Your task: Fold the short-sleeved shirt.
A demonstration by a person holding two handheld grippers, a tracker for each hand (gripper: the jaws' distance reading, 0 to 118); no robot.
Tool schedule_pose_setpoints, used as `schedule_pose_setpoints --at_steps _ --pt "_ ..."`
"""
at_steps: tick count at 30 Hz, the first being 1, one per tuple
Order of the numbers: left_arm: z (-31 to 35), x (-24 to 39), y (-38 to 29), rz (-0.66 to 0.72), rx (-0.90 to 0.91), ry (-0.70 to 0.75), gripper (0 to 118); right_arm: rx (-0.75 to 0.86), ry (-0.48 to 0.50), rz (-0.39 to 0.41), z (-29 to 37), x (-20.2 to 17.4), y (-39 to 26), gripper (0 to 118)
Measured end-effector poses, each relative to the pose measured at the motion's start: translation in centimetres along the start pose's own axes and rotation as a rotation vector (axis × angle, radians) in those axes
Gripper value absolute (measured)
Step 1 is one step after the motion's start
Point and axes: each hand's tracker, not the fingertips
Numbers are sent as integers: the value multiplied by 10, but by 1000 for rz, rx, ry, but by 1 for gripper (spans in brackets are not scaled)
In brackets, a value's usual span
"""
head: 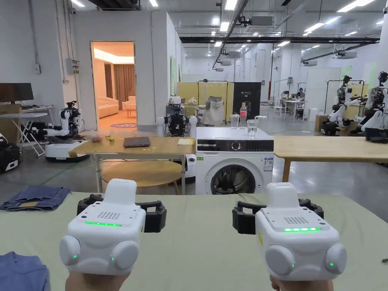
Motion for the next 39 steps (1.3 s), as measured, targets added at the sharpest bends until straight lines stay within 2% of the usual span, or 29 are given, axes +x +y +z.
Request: schedule_pose_setpoints --at_steps 11,17,27,38,39 --pt "-4 -3 0 38 -3 23 118 4 -1 3 1 -2 1 118" --pt "-4 0 -6 -2 13 28 118 -8 -15 17 -2 -5 -4 118" --pt "-6 5 -11 -32 19 -10 118 -15 21 13 -2 -4 -8 118" --pt "-5 3 -12 -3 15 16 118 1 -30 30 -2 -3 -10 118" --pt "-5 3 -12 -3 16 23 118 1 -32 33 -1 -2 -10 115"
